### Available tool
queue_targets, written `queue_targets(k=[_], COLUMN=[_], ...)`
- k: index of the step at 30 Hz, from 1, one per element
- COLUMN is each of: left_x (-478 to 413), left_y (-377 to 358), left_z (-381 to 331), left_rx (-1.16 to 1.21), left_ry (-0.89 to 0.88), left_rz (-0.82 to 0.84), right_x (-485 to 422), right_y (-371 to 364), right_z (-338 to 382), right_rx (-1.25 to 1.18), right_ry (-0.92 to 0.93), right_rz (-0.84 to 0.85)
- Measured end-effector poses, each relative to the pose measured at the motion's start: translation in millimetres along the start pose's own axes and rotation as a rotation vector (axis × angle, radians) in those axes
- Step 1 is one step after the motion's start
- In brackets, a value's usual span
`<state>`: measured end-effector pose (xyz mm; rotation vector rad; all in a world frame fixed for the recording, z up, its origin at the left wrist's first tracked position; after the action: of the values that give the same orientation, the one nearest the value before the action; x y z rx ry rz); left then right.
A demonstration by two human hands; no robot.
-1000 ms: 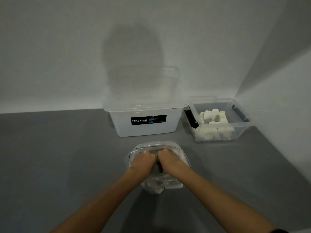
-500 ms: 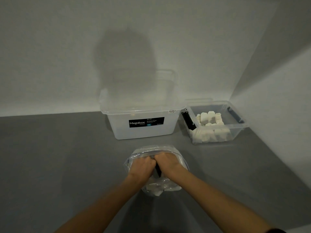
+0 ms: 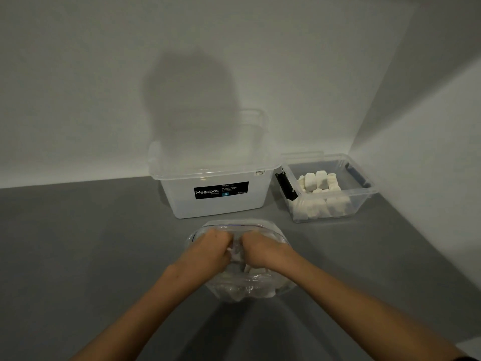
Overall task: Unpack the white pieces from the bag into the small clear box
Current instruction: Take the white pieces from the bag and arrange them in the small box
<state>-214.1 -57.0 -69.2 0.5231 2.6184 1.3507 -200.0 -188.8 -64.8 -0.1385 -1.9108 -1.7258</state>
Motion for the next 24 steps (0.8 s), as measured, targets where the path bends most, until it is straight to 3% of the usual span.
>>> queue_targets(k=[2, 8, 12, 15, 19, 24], left_x=[7.5, 21.2, 17.7, 14.4, 7.8, -2.3], left_y=[21.6, 80.5, 89.9, 91.7, 92.5, 95.7], left_z=[-6.1, -18.4, -17.0, -20.2, -24.4, -27.5], left_rx=[0.107, 0.881, 1.121, 1.156, 1.031, 0.884], left_ry=[0.014, 0.244, 0.287, 0.263, 0.235, 0.204], left_rz=[-0.006, -0.125, -0.176, -0.153, -0.153, -0.188], right_x=[2.5, 28.7, 44.3, 47.7, 50.0, 57.8], right_y=[0.2, 14.3, 35.1, 42.6, 49.5, 56.8], right_z=[1.0, 5.2, -6.1, -21.5, -41.9, -69.1], right_rx=[0.006, -0.114, -0.489, -0.691, -1.022, -1.152], right_ry=[0.016, 0.112, 0.119, 0.096, 0.097, 0.134], right_rz=[-0.025, -0.237, -0.312, -0.381, -0.312, -0.233])
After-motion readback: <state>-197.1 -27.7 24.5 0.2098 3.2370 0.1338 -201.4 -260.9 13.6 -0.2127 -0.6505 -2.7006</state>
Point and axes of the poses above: each hand's wrist, its own x-axis away from the middle knuckle, its own y-axis out of the back of the hand, z = x × y, the point moved 1 cm from there along -x, towards the middle knuckle, and after that the axes turned 14 degrees about x, right-handed, at the moved point
